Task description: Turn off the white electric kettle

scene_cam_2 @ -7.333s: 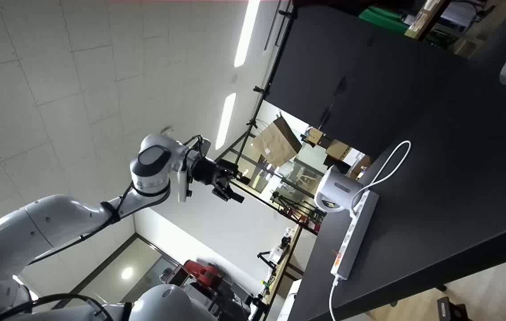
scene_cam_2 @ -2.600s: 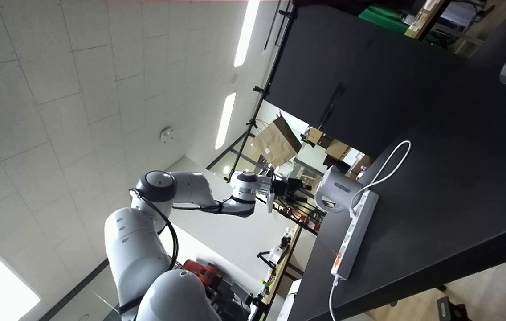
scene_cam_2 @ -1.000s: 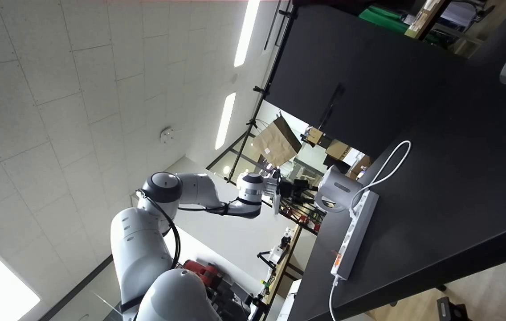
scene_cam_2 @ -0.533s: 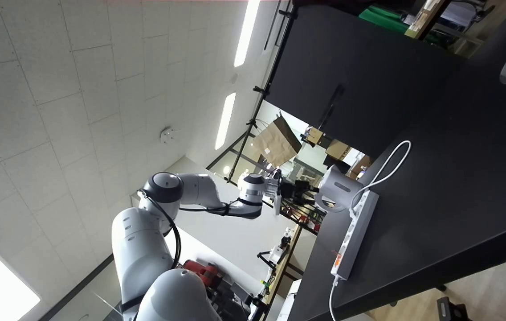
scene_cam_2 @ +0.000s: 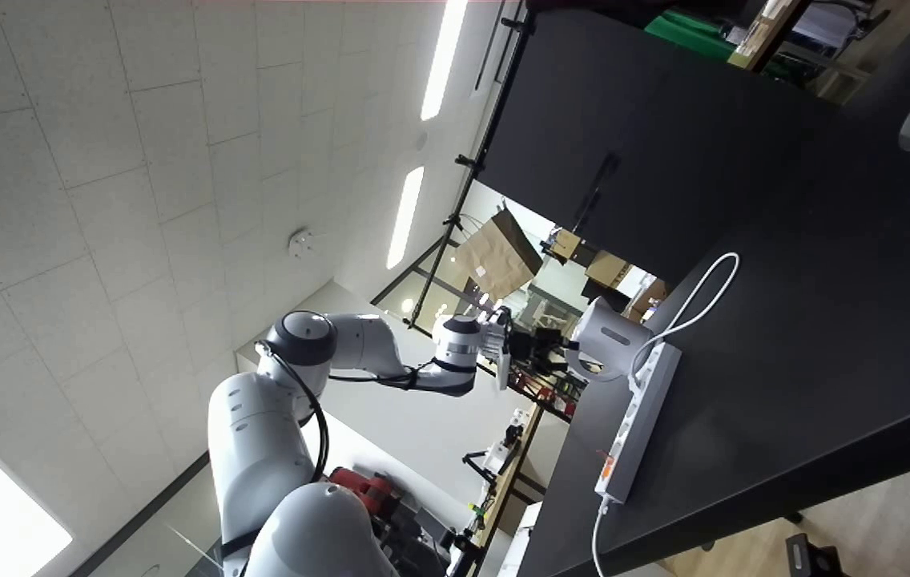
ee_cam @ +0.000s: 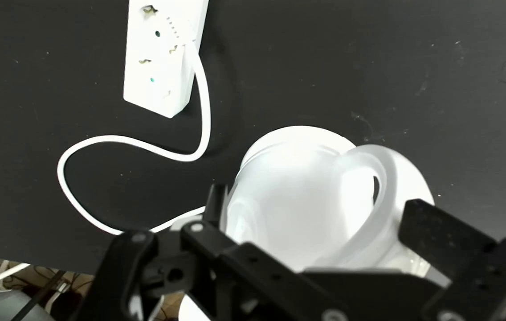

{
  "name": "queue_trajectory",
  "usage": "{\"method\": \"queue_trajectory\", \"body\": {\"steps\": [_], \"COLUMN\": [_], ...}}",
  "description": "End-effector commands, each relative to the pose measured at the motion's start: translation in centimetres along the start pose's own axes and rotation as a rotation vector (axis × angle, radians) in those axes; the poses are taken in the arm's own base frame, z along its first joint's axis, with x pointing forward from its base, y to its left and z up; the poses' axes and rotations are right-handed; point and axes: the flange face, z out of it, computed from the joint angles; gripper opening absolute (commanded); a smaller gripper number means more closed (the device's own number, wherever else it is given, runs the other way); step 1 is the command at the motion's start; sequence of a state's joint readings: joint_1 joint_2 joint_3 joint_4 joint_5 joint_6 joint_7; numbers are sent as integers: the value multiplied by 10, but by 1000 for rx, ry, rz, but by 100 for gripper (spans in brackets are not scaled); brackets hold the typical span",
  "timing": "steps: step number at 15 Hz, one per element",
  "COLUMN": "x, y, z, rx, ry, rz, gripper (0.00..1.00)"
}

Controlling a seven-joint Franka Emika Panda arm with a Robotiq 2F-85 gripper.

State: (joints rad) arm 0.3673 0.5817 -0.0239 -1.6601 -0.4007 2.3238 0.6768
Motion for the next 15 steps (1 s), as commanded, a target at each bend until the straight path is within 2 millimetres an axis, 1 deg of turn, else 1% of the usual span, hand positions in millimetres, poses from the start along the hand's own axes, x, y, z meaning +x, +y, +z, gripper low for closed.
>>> {"method": "queue_trajectory", "body": {"steps": [1, 3, 7, 9, 10, 11, 13, 15], "x": [13, 20, 32, 35, 34, 32, 32, 31], "y": [-1, 0, 6, 10, 12, 6, 9, 9], "z": [-18, -35, -77, -92, -96, -83, -92, -92], "rx": [31, 61, 156, 172, 159, 155, 151, 149], "ry": [-5, 5, -1, -5, -22, 3, -6, -10], "rz": [6, 1, -35, -54, -98, -63, -89, -94], "gripper": [100, 100, 100, 100, 100, 100, 100, 100]}}
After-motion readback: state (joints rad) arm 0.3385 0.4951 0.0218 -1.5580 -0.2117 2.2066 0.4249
